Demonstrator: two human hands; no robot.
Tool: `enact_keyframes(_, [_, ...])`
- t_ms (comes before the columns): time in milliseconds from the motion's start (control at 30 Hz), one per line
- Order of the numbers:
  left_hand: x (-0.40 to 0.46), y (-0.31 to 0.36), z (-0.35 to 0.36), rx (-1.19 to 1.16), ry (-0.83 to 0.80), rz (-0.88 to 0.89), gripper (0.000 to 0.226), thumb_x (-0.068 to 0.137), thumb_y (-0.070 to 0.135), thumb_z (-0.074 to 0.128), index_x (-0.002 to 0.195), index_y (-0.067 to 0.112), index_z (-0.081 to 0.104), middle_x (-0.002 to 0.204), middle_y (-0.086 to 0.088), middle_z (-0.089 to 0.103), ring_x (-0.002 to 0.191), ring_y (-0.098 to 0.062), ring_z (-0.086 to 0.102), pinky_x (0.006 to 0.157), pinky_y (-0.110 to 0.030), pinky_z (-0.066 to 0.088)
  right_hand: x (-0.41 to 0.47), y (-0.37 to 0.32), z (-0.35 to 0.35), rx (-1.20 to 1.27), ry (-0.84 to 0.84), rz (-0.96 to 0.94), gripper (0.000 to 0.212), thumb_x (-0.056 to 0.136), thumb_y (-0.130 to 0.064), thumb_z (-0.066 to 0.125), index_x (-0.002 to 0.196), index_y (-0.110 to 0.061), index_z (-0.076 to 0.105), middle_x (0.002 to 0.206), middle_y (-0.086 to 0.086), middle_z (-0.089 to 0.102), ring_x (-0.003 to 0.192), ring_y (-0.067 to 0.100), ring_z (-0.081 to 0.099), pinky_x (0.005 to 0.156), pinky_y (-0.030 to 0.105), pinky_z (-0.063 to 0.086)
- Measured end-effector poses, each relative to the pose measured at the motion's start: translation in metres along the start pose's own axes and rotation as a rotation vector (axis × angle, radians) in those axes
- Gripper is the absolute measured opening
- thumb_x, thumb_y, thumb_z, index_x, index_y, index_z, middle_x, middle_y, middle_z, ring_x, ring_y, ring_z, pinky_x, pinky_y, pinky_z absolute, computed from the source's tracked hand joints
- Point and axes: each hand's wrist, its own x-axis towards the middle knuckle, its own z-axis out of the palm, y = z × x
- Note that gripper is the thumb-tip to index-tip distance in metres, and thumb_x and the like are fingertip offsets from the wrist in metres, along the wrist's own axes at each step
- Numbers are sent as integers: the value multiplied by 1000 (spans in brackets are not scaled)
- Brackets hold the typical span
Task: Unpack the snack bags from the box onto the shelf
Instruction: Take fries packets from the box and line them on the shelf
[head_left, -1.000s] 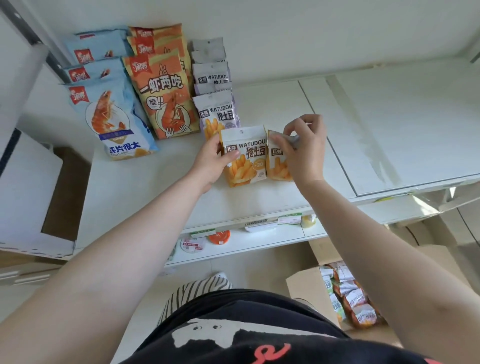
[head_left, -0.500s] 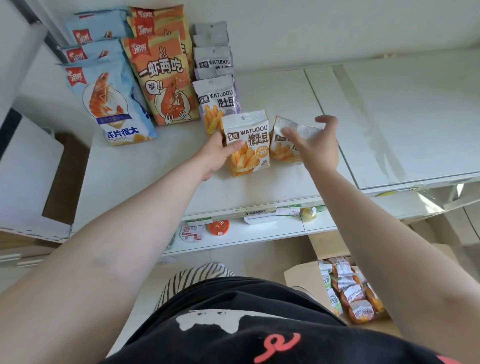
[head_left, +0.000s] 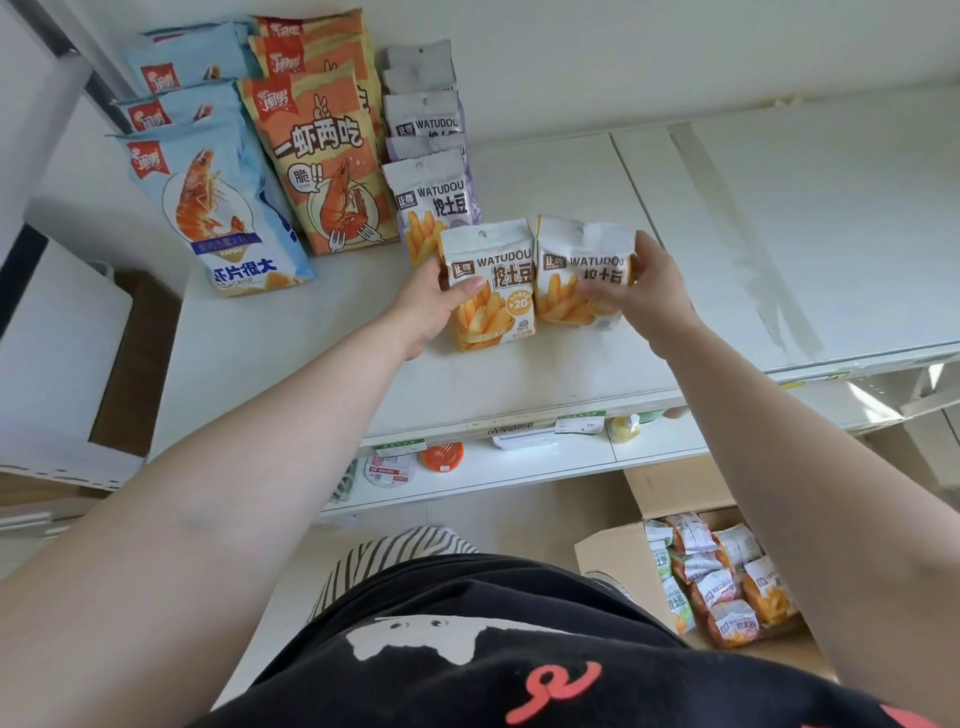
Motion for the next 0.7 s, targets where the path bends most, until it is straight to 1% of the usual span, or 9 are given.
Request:
enact_keyframes(67, [1, -1, 0, -11, 19, 20, 42, 91, 12, 63, 131, 14, 49, 118, 3, 61, 115, -15, 57, 105, -36, 43, 3, 3, -2, 44, 18, -7, 37, 74, -19, 84, 104, -16, 62, 87, -3, 69, 77, 11, 67, 75, 37, 57])
enact_keyframes(133, [2, -2, 2, -10, 33, 31, 43, 91, 9, 64, 131, 13, 50, 117, 3, 61, 113, -14, 57, 104, -33, 44, 1, 10, 0, 80, -21, 2, 38, 78, -23, 82, 108, -14, 62, 93, 1, 71, 84, 15, 68, 80, 41, 57])
enact_keyframes(233, [3, -1, 7, -10, 13, 39, 46, 92, 8, 62, 135, 13, 47, 119, 4, 60, 114, -12, 56, 103, -30, 42, -5, 23, 7, 157, -108, 45, 60, 73, -11, 85, 123, -12, 52, 108, 3, 69, 97, 15, 68, 82, 30, 58])
enact_keyframes(267, [4, -1, 8, -1, -8, 43, 48, 92, 8, 61, 137, 14, 45, 122, 4, 60, 117, -12, 55, 105, -30, 41, -6, 27, 9, 177, -118, 43, 69, 67, -9, 88, 125, -11, 50, 111, 6, 68, 100, 17, 68, 83, 30, 58])
enact_keyframes(333, [5, -2, 7, 19, -50, 44, 53, 92, 9, 61, 141, 15, 40, 129, 3, 58, 122, -13, 53, 107, -31, 38, -3, 33, 10, 203, -110, 39, 78, 60, -12, 90, 127, -7, 50, 116, 14, 68, 105, 23, 67, 86, 35, 58])
enact_keyframes(400, [6, -3, 7, 11, -83, 31, 56, 91, 9, 63, 141, 16, 37, 131, 2, 57, 124, -14, 52, 109, -34, 38, -1, 33, 10, 213, -108, 39, 74, 62, -10, 88, 126, -6, 52, 117, 15, 67, 106, 26, 67, 90, 40, 57])
enact_keyframes(467, [6, -3, 10, 1, -111, 22, 58, 90, 9, 64, 140, 19, 36, 131, 3, 57, 124, -14, 52, 109, -36, 38, 1, 33, 12, 219, -121, 33, 68, 65, -7, 87, 124, -10, 53, 115, 14, 68, 105, 26, 67, 90, 41, 57])
enact_keyframes(600, [5, -4, 11, -12, -156, 9, 64, 89, 6, 64, 142, 20, 31, 135, 0, 54, 125, -15, 51, 109, -34, 38, 1, 34, 14, 238, -175, 28, 65, 71, 6, 80, 128, -5, 49, 110, 9, 67, 97, 16, 68, 82, 32, 57])
enact_keyframes(700, [5, 1, 10, -14, -93, 22, 59, 89, 5, 65, 140, 16, 37, 128, 1, 58, 119, -13, 54, 107, -31, 41, 1, 30, 7, 243, -190, 36, 64, 68, 5, 82, 124, -6, 52, 106, 6, 68, 94, 13, 69, 81, 30, 58])
